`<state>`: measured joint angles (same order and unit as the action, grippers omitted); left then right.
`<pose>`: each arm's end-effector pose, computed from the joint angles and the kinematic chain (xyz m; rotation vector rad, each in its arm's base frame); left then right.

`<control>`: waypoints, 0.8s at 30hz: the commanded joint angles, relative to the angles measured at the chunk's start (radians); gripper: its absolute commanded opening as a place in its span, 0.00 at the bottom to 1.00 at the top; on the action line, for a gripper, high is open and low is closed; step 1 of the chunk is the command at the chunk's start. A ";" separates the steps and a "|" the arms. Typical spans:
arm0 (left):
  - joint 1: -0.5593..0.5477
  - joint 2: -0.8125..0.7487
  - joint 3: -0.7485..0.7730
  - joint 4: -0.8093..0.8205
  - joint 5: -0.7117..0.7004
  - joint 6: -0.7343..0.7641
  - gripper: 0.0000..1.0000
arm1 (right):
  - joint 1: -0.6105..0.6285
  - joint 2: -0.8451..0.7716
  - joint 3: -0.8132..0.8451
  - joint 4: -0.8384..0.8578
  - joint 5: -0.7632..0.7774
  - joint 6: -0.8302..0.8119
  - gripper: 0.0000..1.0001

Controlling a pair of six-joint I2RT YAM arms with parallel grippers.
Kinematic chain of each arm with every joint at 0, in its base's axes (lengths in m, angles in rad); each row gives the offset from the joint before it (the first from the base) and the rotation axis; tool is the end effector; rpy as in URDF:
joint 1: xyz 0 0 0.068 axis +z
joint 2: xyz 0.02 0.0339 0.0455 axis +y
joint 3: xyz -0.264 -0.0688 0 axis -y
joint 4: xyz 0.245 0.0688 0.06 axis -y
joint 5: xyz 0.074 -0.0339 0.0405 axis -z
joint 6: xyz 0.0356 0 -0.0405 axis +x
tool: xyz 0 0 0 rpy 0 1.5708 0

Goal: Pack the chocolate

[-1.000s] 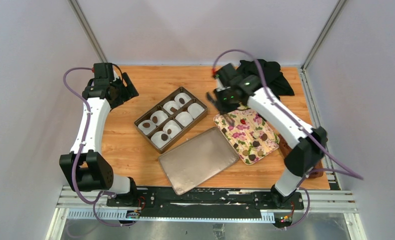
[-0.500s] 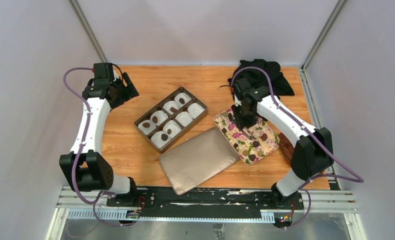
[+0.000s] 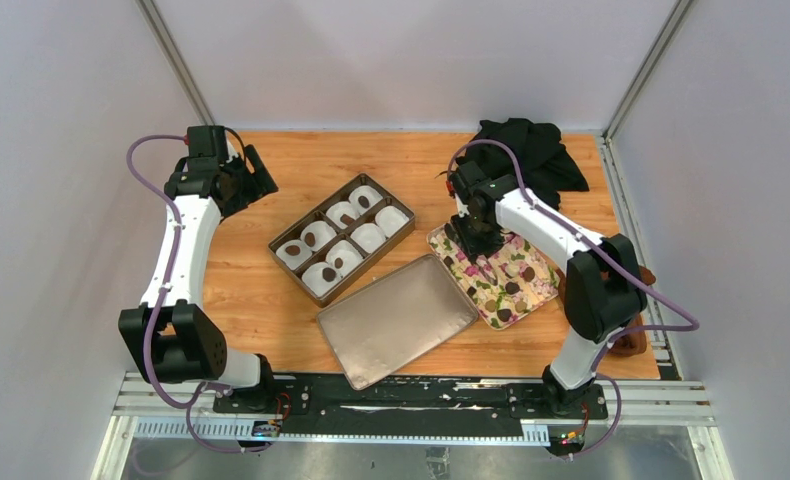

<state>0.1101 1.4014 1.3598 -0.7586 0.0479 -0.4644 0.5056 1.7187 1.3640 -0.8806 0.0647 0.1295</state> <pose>0.2975 0.0312 0.3449 -0.6525 2.2905 -0.2264 0.3034 0.1653 0.2424 -0.5088 2.7557 0.0620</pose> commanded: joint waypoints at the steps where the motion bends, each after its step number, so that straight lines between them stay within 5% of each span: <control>1: 0.008 0.001 0.009 0.001 -0.012 -0.002 0.81 | 0.011 0.014 0.032 0.001 0.031 -0.024 0.41; 13: 0.008 0.022 0.017 0.001 -0.009 -0.010 0.80 | 0.011 0.057 0.059 0.006 0.073 -0.036 0.39; 24: 0.008 0.018 0.016 0.002 -0.017 -0.007 0.81 | 0.012 -0.010 0.057 -0.033 0.057 -0.030 0.20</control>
<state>0.1101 1.4170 1.3598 -0.7586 0.0406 -0.4683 0.5056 1.7687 1.3975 -0.8707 0.1139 0.1032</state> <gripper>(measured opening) 0.804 0.259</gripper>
